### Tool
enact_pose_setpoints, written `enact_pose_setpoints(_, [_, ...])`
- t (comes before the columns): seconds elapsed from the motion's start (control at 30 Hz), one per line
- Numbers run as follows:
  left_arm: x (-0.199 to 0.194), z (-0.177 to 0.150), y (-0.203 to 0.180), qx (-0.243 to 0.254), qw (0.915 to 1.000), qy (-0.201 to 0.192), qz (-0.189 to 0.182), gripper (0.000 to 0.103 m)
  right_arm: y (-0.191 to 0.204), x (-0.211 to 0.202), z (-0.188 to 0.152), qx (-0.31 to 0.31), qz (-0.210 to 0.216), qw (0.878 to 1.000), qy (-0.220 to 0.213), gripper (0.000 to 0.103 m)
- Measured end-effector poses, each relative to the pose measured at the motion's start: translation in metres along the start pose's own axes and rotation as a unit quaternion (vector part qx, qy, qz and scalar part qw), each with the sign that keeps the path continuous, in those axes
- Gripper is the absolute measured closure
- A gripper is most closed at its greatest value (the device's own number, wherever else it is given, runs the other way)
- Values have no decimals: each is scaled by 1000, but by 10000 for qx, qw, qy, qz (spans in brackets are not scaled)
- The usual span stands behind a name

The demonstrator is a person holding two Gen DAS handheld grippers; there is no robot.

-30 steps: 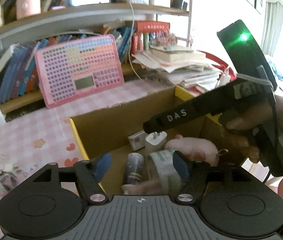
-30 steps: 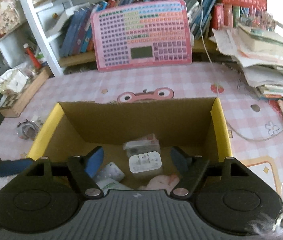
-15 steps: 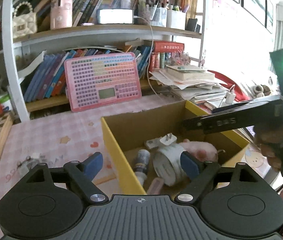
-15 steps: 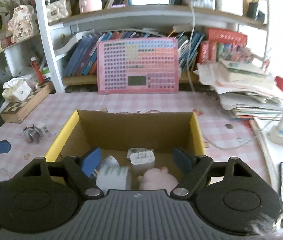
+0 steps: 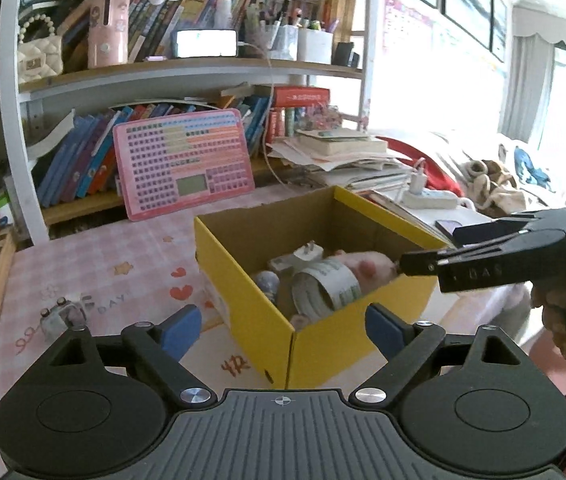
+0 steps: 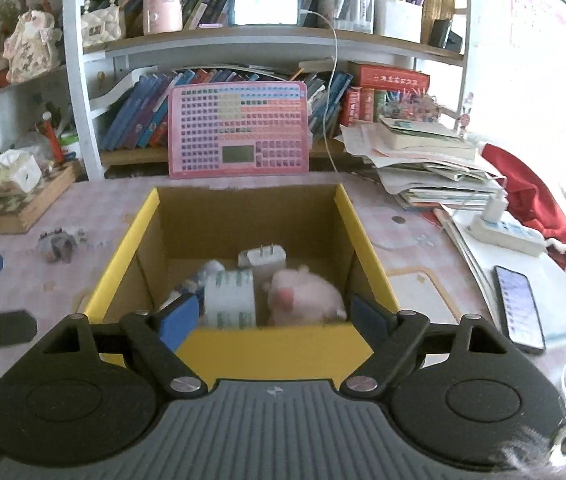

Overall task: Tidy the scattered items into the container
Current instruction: 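Withdraw both tools from the yellow box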

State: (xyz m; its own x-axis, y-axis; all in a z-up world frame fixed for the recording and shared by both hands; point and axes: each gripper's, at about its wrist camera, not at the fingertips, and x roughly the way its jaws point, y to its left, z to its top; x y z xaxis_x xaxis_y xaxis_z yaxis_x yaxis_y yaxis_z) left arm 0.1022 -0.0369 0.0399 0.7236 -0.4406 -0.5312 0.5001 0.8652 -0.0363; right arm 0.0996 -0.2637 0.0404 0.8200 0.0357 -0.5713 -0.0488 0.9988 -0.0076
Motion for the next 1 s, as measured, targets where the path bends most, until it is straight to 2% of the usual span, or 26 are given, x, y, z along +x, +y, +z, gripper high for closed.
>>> enact_pose_setpoints(0.47, [-30, -40, 12, 395, 9974, 384, -455, 12, 45, -46, -56, 170, -425, 9981, 424, 21])
enact_pose_setpoints(0.73, [-45, -64, 21, 404, 9957, 624, -552, 12, 75, -58, -77, 110, -445, 9969, 647, 21])
enact_pose_setpoints(1.0, [-52, -91, 31, 477, 9909, 1113, -582, 12, 109, -58, -92, -121, -316, 9935, 1086, 21])
